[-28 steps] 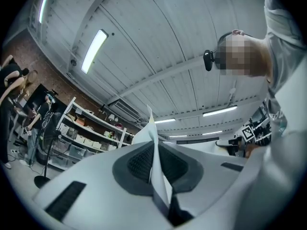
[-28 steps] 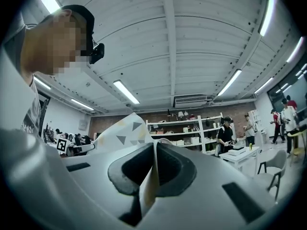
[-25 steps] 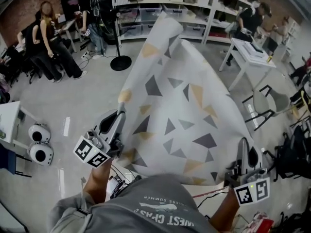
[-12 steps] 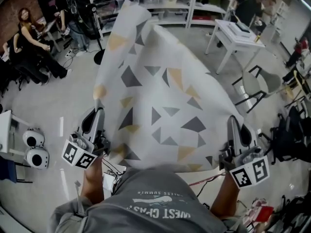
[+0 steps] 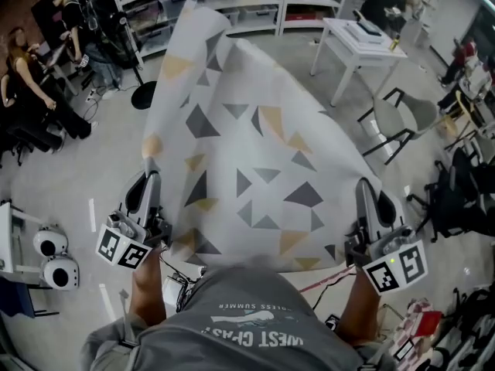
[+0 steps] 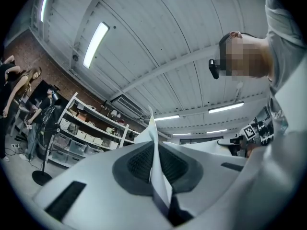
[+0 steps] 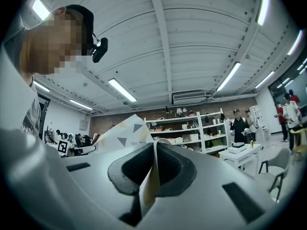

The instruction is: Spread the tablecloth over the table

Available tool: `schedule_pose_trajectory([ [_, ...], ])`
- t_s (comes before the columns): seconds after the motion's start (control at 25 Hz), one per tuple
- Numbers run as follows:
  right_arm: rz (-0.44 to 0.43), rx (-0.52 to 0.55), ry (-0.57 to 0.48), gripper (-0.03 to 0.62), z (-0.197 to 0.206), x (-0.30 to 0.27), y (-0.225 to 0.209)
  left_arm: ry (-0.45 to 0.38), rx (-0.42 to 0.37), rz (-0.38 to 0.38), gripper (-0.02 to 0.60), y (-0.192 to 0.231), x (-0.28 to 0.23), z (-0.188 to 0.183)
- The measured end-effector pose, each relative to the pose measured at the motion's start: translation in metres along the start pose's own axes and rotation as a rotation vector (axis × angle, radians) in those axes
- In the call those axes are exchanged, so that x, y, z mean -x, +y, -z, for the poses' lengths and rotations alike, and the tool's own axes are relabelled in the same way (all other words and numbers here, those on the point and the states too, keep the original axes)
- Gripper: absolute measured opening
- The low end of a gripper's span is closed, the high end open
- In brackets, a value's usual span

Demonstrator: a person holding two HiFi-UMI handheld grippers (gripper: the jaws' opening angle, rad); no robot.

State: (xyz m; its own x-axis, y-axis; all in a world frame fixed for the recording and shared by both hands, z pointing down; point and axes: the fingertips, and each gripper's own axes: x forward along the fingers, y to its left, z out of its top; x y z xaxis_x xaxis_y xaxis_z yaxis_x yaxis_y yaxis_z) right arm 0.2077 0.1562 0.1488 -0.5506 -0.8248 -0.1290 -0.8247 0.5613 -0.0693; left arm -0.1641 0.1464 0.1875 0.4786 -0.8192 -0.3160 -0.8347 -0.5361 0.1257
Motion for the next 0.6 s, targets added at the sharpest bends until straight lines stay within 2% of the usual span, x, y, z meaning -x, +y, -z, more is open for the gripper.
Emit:
schedule_pose_trajectory([
  [0.32, 0.086, 0.033, -0.015, 0.014, -0.012, -0.043, -0.002, -0.012, 0.033, 0.083, 0.02, 0.052, -0.051, -0.004],
  [0.52, 0.137, 0.056, -0.023, 0.014, -0.017, -0.097, 0.004, -0.023, 0.049, 0.131, 0.02, 0.111, -0.088, -0.009],
  [0.6, 0.156, 0.066, -0.021, 0.014, -0.015, -0.101, 0.01, -0.026, 0.059, 0.149, 0.02, 0.119, -0.089, -0.007],
])
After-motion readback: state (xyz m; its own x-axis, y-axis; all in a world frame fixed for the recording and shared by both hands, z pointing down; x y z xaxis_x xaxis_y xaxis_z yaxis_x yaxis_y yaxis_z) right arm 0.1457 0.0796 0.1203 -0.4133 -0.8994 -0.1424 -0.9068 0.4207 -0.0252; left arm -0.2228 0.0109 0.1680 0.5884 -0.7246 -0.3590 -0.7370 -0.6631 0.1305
